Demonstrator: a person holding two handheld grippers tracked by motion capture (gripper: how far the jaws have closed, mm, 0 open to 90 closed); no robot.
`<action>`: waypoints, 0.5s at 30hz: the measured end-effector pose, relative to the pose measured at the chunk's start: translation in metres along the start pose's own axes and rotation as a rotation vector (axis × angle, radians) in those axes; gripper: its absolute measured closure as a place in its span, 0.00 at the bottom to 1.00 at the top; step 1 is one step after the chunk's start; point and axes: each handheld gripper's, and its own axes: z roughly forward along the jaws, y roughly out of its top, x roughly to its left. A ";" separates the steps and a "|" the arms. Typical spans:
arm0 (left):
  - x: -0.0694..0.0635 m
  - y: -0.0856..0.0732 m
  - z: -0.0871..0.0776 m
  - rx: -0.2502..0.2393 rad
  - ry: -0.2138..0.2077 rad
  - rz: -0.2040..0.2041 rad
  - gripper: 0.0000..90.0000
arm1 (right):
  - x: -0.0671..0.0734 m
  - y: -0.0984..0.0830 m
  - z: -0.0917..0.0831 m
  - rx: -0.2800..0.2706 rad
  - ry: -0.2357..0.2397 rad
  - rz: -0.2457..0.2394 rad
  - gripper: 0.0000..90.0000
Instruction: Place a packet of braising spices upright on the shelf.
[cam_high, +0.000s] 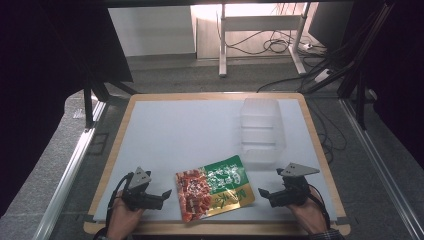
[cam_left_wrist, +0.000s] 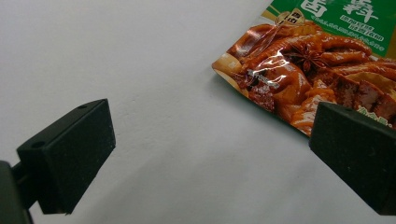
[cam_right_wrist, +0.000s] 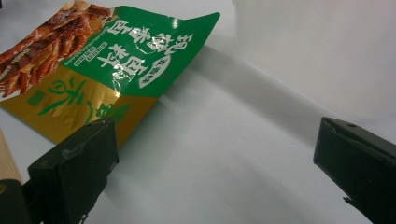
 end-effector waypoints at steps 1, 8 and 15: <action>0.000 0.000 0.000 0.001 0.000 0.000 0.00 | 0.000 0.000 0.001 -0.001 0.004 -0.002 0.00; -0.001 0.000 0.001 0.003 -0.002 0.004 0.00 | 0.002 0.002 0.008 -0.003 0.023 -0.004 0.01; -0.001 0.000 0.001 0.008 -0.003 0.007 0.00 | 0.006 0.004 0.018 0.022 0.035 -0.007 0.02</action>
